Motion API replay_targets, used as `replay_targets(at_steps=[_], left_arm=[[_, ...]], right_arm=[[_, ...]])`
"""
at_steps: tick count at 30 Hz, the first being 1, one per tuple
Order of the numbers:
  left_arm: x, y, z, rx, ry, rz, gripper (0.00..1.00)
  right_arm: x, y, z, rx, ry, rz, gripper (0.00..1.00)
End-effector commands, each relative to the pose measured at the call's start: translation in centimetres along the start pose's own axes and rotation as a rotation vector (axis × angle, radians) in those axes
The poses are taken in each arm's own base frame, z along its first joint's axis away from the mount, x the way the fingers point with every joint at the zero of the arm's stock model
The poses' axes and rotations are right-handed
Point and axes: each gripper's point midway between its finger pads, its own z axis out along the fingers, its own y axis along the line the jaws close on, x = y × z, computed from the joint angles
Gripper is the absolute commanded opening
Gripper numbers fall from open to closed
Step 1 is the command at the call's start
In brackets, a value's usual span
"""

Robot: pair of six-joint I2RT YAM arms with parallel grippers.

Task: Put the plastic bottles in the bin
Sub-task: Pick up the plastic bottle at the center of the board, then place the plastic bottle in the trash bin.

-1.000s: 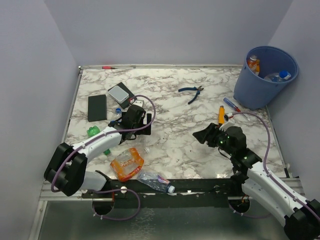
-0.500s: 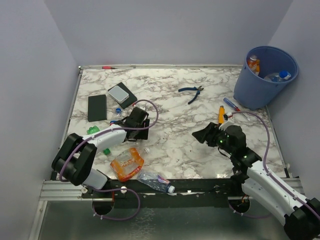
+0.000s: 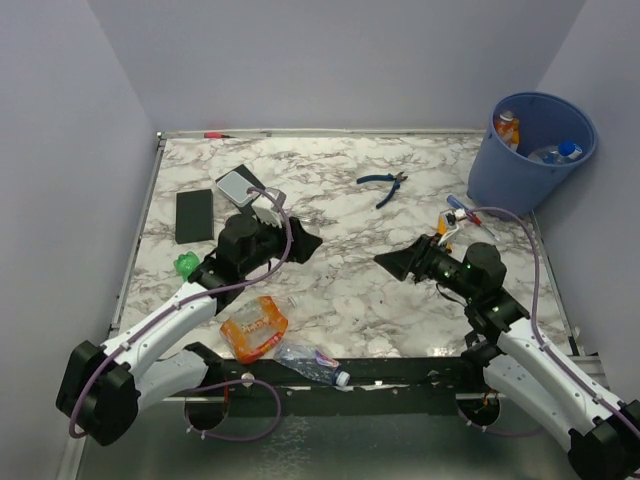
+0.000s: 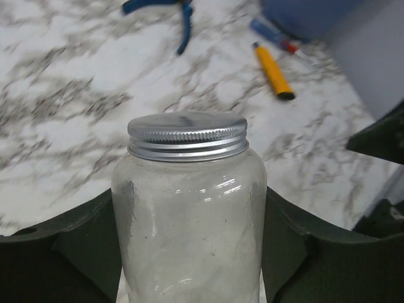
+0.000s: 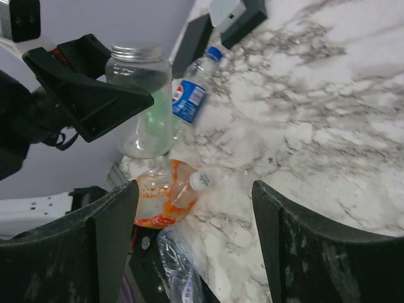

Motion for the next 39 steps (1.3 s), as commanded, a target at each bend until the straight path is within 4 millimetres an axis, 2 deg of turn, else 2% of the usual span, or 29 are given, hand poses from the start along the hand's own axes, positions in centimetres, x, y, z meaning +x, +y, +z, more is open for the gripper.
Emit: replay_targets(at_steps=[1,4,7,10,13,20,23,26,29,33,39], left_arm=[[-6.5,-9.4,-2.4,0.445,-0.198,0.104,0.47],[-6.5,-12.8,-3.5,0.610,-0.218,0.242,0.49],[-4.8,-14.5,-3.8,0.684,-0.232,0.362,0.50],[-3.8,-14.4,-3.7,0.683,-0.287,0.393,0.50],[-3.2,-13.6,-3.8,0.665,-0.335,0.385,0.47],[-3.7,-13.3,-4.8,0.604,-0.412,0.418,0.43],[-3.6,-13.5,-5.2,0.608,-0.421,0.421,0.43],[-3.5,-13.8,-5.5,0.621,-0.424,0.421,0.43],[-3.4,-14.0,-5.8,0.622,-0.431,0.425,0.42],[-3.5,-14.0,-5.9,0.619,-0.439,0.428,0.41],[-3.3,-14.1,-5.9,0.621,-0.432,0.426,0.40]], right_arm=[[-3.9,7.1,-0.7,-0.261,-0.078,-0.050,0.77],[-5.5,9.3,-0.4,-0.314,-0.094,-0.056,0.78],[-6.6,10.8,0.2,-0.319,-0.112,-0.094,0.79],[-7.1,12.0,0.8,-0.307,-0.125,-0.139,0.91],[-6.6,12.9,1.7,-0.293,-0.107,-0.179,0.97],[-3.9,14.8,4.2,-0.265,-0.048,-0.253,0.98],[-2.7,14.0,5.7,-0.196,-0.019,-0.260,0.96],[-2.5,13.2,6.2,-0.149,-0.023,-0.252,0.95],[-2.5,13.0,6.4,-0.140,-0.032,-0.243,0.91],[-2.2,13.0,6.8,-0.140,-0.017,-0.240,0.80],[-2.0,13.3,6.9,-0.155,-0.025,-0.235,0.53]])
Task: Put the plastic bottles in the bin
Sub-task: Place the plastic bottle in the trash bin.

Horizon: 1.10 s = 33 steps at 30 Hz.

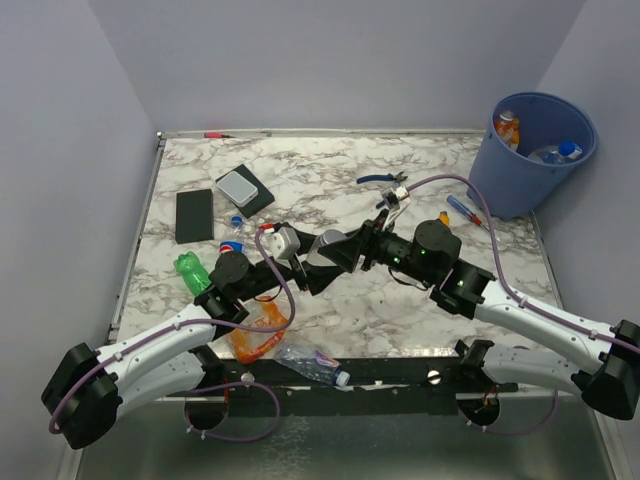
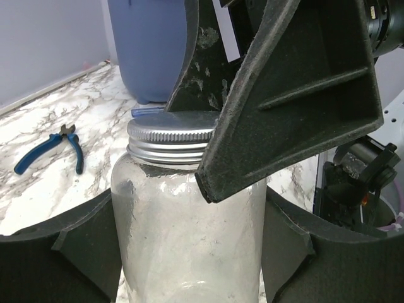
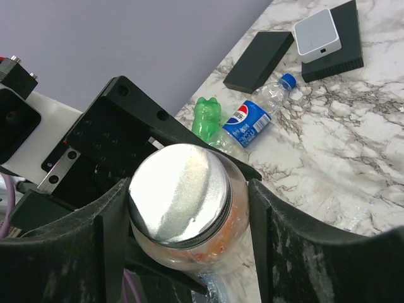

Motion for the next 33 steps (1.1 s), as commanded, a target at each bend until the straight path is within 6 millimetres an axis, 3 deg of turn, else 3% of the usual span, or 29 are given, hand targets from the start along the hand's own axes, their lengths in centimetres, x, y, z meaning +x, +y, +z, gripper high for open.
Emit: replay_targets(at_steps=[1,5,9,13,19,21,24,33], left_arm=[[-1.4,-0.7,0.0,0.020,-0.053,0.030,0.41],[-1.3,-0.8,0.0,0.021,-0.050,0.028,0.41],[-1.4,-0.9,0.0,0.022,-0.052,0.026,0.41],[-1.5,-0.9,0.0,0.018,-0.057,0.026,0.41],[-1.5,-0.9,-0.1,0.015,-0.058,0.025,0.40],[-1.4,-1.0,-0.1,0.017,-0.057,0.024,0.40],[-1.4,-1.1,-0.1,0.020,-0.055,0.024,0.40],[-1.3,-1.1,-0.1,0.018,-0.052,0.027,0.39]], right_arm=[[-0.7,-0.6,0.4,0.034,-0.037,-0.009,0.51],[-1.1,0.0,0.3,-0.001,-0.080,0.018,0.52],[-1.2,0.2,0.8,-0.016,-0.091,0.047,0.70],[-0.8,-0.1,1.4,-0.017,-0.099,0.086,0.73],[-1.3,0.1,1.1,-0.063,-0.182,0.155,0.54],[-1.4,0.3,1.0,-0.077,-0.198,0.166,0.53],[-1.6,0.2,1.1,-0.067,-0.207,0.172,0.74],[-2.1,-1.0,0.8,0.005,-0.227,0.159,0.87]])
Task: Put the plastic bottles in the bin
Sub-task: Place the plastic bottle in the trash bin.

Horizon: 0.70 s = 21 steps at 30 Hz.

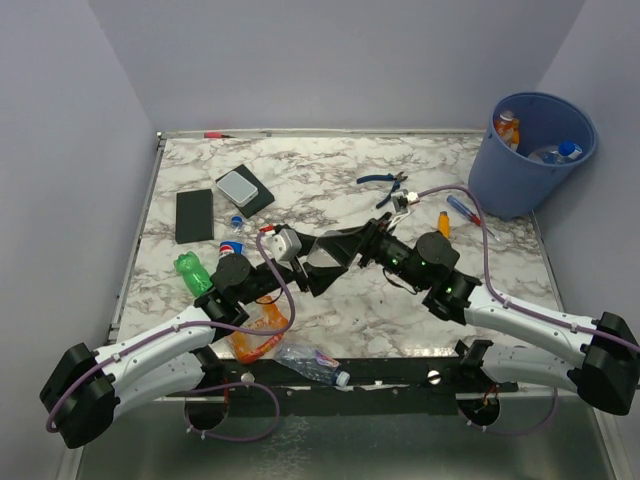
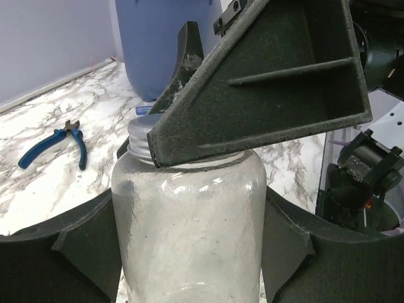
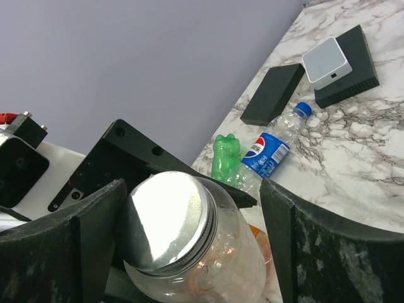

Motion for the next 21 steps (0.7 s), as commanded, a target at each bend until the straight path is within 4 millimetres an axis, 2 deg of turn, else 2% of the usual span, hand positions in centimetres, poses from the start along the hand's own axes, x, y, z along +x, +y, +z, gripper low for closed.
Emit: replay_targets(at_steps=[1,4,9,11,13,15,16,18,21], left_arm=[[-1.4,-1.1,-0.1,0.051,-0.052,0.028,0.38],[-1.3,-1.1,0.0,0.053,-0.048,0.027,0.38],[-1.3,-1.1,0.0,0.050,-0.046,0.026,0.38],[-1.3,-1.0,-0.1,0.046,-0.046,0.028,0.38],[-1.3,-1.0,-0.1,0.044,-0.045,0.029,0.38],[-1.3,-1.0,0.0,0.045,-0.044,0.028,0.38],[-1.3,-1.0,0.0,0.044,-0.044,0.028,0.38],[-1.2,-1.0,0.0,0.044,-0.043,0.030,0.38],[-1.1,-1.0,0.0,0.044,-0.040,0.028,0.38]], right_arm=[[-1.5,-0.1,0.0,0.031,-0.063,-0.001,0.87],[-1.4,-0.2,0.1,0.029,-0.062,-0.005,0.81],[-0.9,0.0,0.5,0.013,-0.038,-0.015,0.51],[-0.7,0.1,0.5,0.007,-0.026,-0.020,0.45],[-0.4,0.1,0.6,0.003,-0.008,-0.027,0.47],[0.0,0.1,0.7,0.008,0.018,-0.039,0.63],[0.2,0.0,0.7,0.016,0.029,-0.046,0.68],[0.5,-0.6,0.6,0.046,0.044,-0.061,0.70],[0.9,-1.4,0.1,0.083,0.058,-0.078,0.68]])
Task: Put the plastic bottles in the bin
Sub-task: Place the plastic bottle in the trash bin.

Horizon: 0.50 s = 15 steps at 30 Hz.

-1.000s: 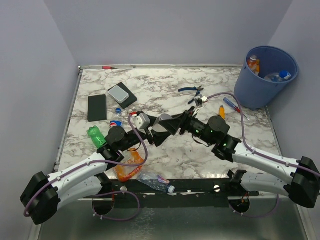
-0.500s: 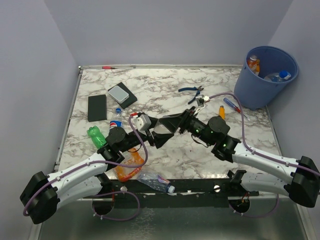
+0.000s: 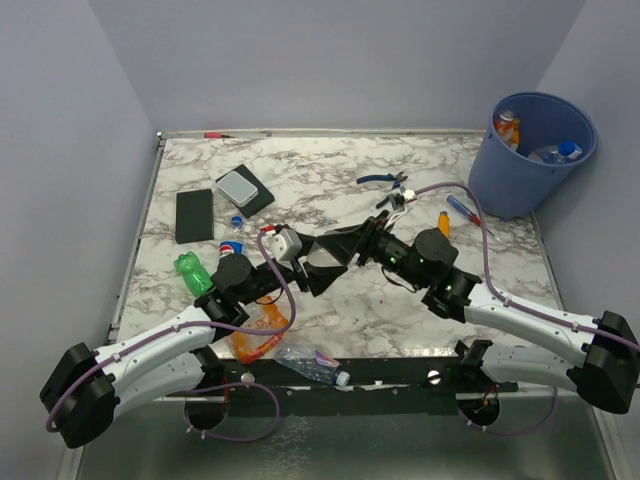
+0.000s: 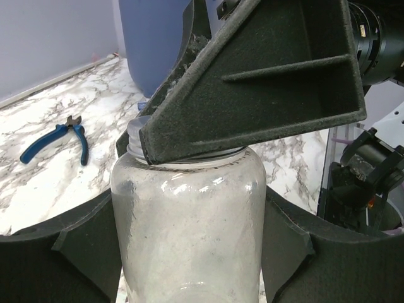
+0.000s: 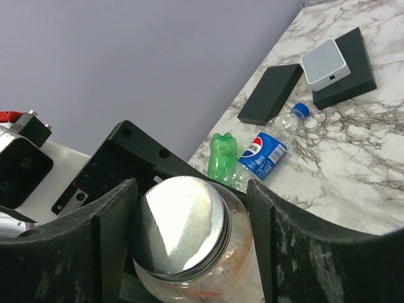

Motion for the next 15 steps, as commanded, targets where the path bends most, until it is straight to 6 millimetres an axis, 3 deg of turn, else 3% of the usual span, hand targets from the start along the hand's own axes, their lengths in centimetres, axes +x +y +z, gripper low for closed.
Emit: replay_targets(at_steps=[1,8,15], left_arm=[[-1.40,-1.15,-0.01,0.052,-0.048,0.031,0.38],[-1.26,-1.10,0.04,0.051,-0.044,0.028,0.38],[-1.35,-1.02,0.00,0.043,-0.046,0.026,0.41]], right_arm=[[1.10,-1.80,-0.31,0.084,0.049,-0.050,0.68],[1.32,-2.53,-0.56,0.119,0.063,-0.078,0.68],[1.76,-2.46,-0.56,0.107,0.081,-0.082,0.10]])
